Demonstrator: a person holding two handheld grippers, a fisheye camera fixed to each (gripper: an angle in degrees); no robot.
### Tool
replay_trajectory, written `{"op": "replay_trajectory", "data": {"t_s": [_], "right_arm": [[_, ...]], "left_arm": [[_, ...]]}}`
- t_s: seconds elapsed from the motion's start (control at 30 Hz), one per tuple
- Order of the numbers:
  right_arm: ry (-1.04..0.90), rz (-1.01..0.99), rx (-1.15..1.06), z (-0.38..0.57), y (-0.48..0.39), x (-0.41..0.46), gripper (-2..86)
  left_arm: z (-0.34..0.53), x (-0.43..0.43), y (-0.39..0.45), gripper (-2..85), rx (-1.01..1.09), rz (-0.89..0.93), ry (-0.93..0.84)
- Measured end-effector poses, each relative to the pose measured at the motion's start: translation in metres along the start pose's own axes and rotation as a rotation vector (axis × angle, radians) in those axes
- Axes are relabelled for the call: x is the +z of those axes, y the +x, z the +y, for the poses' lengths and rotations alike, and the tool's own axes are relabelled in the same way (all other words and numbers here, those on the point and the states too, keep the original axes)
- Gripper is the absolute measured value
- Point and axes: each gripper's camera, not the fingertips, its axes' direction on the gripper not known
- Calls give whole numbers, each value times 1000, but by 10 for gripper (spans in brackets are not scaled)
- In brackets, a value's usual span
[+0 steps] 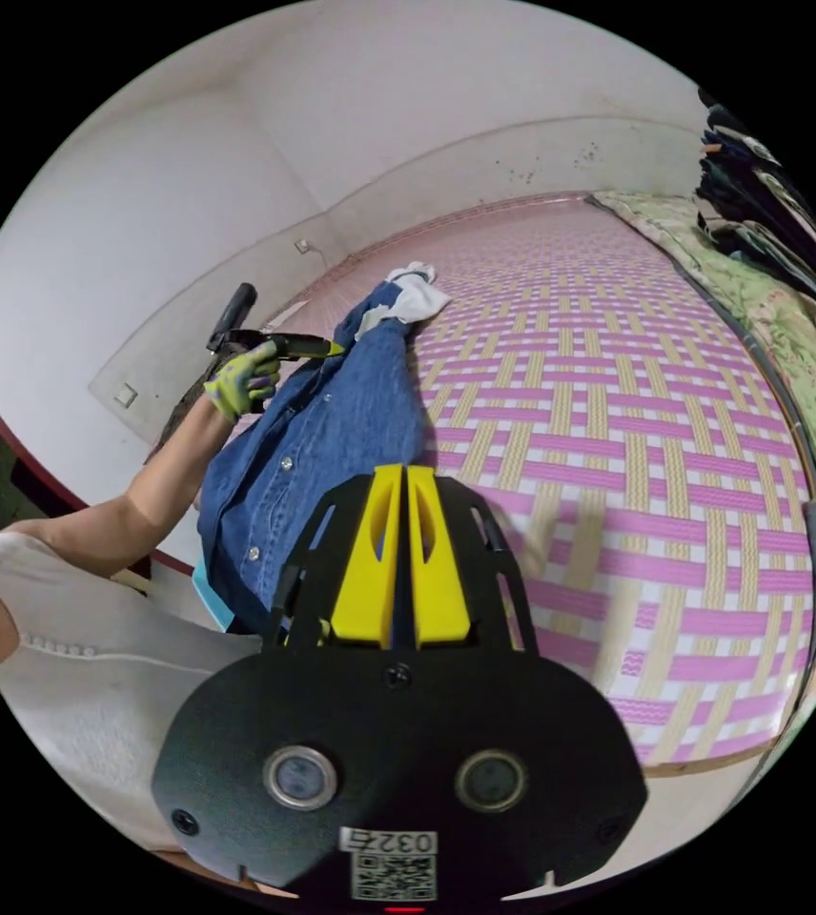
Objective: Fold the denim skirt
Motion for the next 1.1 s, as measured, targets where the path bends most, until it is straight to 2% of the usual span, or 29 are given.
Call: {"op": "replay_trajectory", "data": {"t_s": [0.07, 0.17, 0.27, 0.4, 0.43, 0.5, 0.6, 0.7, 0.77, 0.87, 0.97, 1.03, 1.1], "right_arm": [[31, -45, -2, 11, 1, -25, -9], [55, -134, -27, 37, -3, -72, -10], [33, -225, -119, 67, -16, -117, -10], [-121, -286, -145, 93, -22, -126, -8], [-184, -302, -131, 96, -21, -121, -6], [-194, -263, -92, 98, -18, -123, 0], [-53, -290, -46, 96, -9, -153, 35], [49, -350, -47, 83, -9, -174, 42], [63, -370, -62, 75, -17, -177, 40], [59, -406, -87, 71, -33, -179, 37], [33, -414, -94, 81, -46, -185, 31], [14, -379, -68, 92, -48, -195, 18], [22, -374, -40, 100, -46, -207, 7]], "left_arm": [[2, -24, -13, -6, -29, 40, 39], [18, -73, -50, -8, -96, -54, 95], [48, -120, -99, -6, -197, -71, 143], [84, -125, -148, 12, -329, 17, 76], [95, -133, -146, 22, -365, 34, 115], [104, -152, -113, 41, -285, -21, 210], [105, -166, -33, 64, -60, -38, 315], [80, -137, 49, 113, 192, 40, 200], [63, -105, 93, 131, 305, 0, 81], [46, -47, 140, 138, 406, -175, -111], [39, -27, 156, 94, 448, -240, -171], [28, -46, 151, 10, 435, -304, -131], [10, -81, 133, 0, 389, -210, -89]]}}
